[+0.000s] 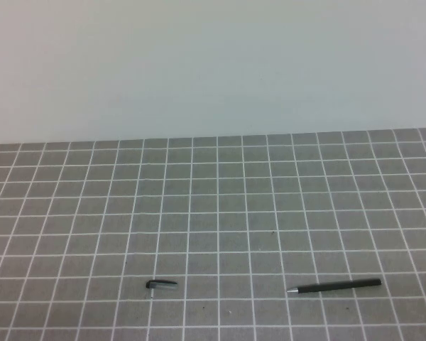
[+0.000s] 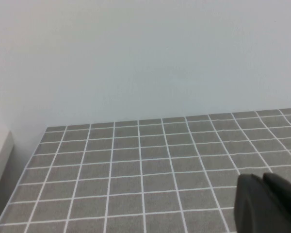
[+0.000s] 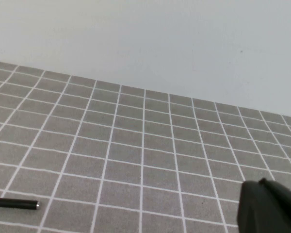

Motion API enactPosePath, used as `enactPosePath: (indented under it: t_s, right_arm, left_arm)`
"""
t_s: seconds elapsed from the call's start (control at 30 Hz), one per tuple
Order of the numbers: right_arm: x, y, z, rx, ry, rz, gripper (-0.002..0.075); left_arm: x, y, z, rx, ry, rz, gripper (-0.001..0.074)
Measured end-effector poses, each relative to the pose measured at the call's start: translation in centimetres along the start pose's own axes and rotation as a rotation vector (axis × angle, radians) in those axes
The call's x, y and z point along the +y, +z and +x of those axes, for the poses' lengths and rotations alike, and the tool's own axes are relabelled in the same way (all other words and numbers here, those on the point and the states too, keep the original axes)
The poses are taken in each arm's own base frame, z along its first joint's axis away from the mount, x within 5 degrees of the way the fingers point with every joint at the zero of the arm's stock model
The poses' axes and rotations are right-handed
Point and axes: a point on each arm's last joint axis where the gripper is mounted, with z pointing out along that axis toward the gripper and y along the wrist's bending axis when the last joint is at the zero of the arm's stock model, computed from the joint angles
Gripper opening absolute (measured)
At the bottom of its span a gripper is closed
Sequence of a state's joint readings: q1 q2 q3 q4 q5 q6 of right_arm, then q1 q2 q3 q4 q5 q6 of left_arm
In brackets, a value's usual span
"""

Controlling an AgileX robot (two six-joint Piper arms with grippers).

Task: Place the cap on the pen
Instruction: 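Pick up the pen and its cap, cap the pen, and set it down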

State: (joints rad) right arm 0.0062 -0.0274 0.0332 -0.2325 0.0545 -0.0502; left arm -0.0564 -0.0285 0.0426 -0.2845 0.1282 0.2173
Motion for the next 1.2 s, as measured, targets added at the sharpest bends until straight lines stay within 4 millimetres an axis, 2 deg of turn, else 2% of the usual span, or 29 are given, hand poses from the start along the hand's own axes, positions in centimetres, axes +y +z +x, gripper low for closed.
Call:
enactPosePath:
  t_s: [0.27, 0.4, 0.67, 0.83, 0.97, 1.1, 1.2]
  right_arm:
    - [0.0, 0.0, 0.0, -0.002, 0.0, 0.0, -0.0003]
    - [0.0, 0.0, -0.3, -0.029, 0.0, 0.001, -0.0003]
    - [-0.1, -0.3, -2.2, -0.245, 0.001, 0.012, -0.0003]
    - [-0.3, -0.5, -2.9, -0.321, 0.048, 0.021, -0.0003]
    - [-0.3, -0.7, -3.5, -0.396, 0.046, 0.028, -0.0003]
    - [-0.4, -0.7, -3.5, -0.395, 0.08, 0.033, -0.0003]
    - [-0.7, -0.8, -3.7, -0.41, 0.152, 0.045, -0.0003]
  left_arm:
    - [0.0, 0.0, -0.1, -0.007, 0.0, -0.002, 0.0001]
    - [0.1, 0.0, -0.6, -0.069, 0.0, -0.015, 0.0001]
    - [0.6, -0.4, -2.5, -0.284, -0.001, -0.063, 0.0001]
    - [0.7, -0.6, -3.1, -0.351, -0.004, -0.078, 0.0001]
    - [0.9, -0.9, -3.9, -0.452, -0.097, -0.08, 0.0001]
    - [1.1, -1.1, -4.3, -0.499, -0.133, -0.09, 0.0001]
    - [1.2, -1.2, -4.5, -0.5, -0.281, -0.071, 0.0001]
